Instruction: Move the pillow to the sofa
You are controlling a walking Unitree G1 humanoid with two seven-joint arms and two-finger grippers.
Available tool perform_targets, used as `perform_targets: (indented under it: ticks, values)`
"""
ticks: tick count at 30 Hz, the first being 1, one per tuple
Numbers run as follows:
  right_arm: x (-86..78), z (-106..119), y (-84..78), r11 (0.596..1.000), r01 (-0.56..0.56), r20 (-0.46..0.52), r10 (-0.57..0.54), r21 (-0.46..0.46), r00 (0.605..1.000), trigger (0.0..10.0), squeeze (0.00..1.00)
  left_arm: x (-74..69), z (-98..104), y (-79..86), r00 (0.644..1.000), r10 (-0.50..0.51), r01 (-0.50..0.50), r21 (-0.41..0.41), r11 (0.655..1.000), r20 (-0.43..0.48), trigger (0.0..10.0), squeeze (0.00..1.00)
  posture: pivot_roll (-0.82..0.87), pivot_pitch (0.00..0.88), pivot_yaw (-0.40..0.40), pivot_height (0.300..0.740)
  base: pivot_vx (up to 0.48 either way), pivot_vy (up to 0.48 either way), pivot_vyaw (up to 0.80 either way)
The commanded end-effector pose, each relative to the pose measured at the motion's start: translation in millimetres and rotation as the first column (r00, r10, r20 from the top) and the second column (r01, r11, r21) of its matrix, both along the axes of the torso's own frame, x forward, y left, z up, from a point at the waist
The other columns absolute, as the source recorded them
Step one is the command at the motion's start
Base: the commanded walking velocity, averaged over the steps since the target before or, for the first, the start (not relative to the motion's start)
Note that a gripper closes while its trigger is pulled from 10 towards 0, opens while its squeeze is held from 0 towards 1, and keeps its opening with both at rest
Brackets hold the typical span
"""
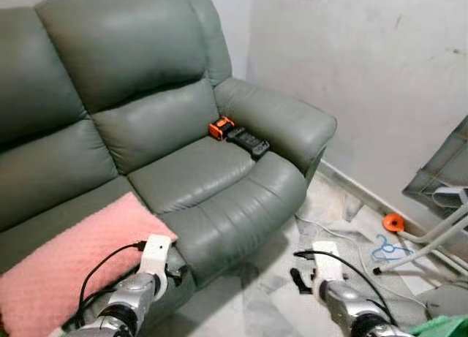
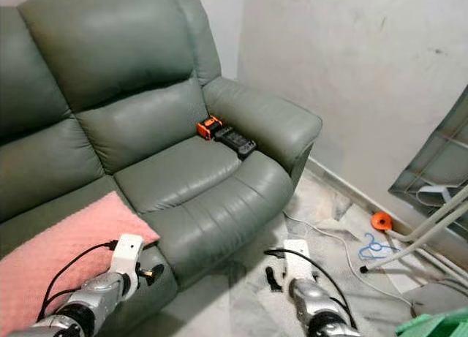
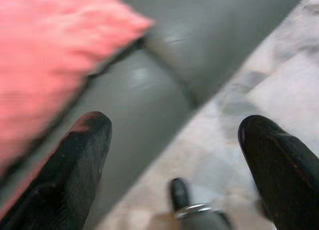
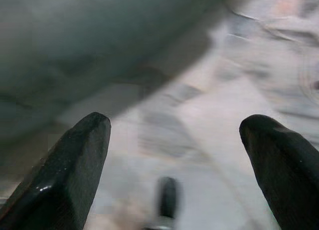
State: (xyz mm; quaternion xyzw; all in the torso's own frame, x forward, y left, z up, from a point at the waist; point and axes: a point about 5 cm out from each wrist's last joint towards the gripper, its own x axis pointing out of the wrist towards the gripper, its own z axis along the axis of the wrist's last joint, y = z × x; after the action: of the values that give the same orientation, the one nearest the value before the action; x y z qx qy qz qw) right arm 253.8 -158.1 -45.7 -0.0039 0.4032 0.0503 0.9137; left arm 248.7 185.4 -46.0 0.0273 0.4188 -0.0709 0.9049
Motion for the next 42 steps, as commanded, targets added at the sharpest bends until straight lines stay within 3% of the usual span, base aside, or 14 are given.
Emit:
perform_targets:
  ticks: [1, 4, 26, 42]
  values:
    - [-1.1, -0.3, -8.0, 1.0, 0.02, -0.006, -0.02, -0.012, 1.0, 10.0, 0.0, 5.0, 3.1, -3.6, 1.0, -0.016, 0.016, 0.003, 1.0, 0.011, 10.0, 0.0, -0.04, 0.0, 0.021, 0.74, 0.0, 0.48, 0.0]
    - [-1.1, -0.4, -7.1, 1.0, 0.019, -0.006, -0.019, -0.012, 1.0, 10.0, 0.0, 4.9, 3.1, -3.5, 1.0, -0.017, 0.017, 0.005, 1.0, 0.011, 10.0, 0.0, -0.04, 0.0, 0.021, 0.74, 0.0, 0.48, 0.0]
    - [-6.9, -4.8, -4.9, 1.0, 0.016, -0.026, -0.016, -0.005, 1.0, 10.0, 0.0, 3.6, 2.4, -3.1, 0.999, -0.036, 0.036, 0.016, 0.999, 0.015, 10.0, 0.0, -0.04, 0.0, 0.022, 0.74, 0.0, 0.0, 0.0]
    - [-5.9, -4.0, -7.8, 1.0, 0.023, -0.027, -0.023, -0.009, 0.999, 10.0, 0.0, 3.9, 2.6, -2.7, 0.999, -0.03, 0.03, 0.012, 0.999, 0.015, 10.0, 0.0, -0.05, 0.0, 0.025, 0.74, 0.0, 0.0, -0.73]
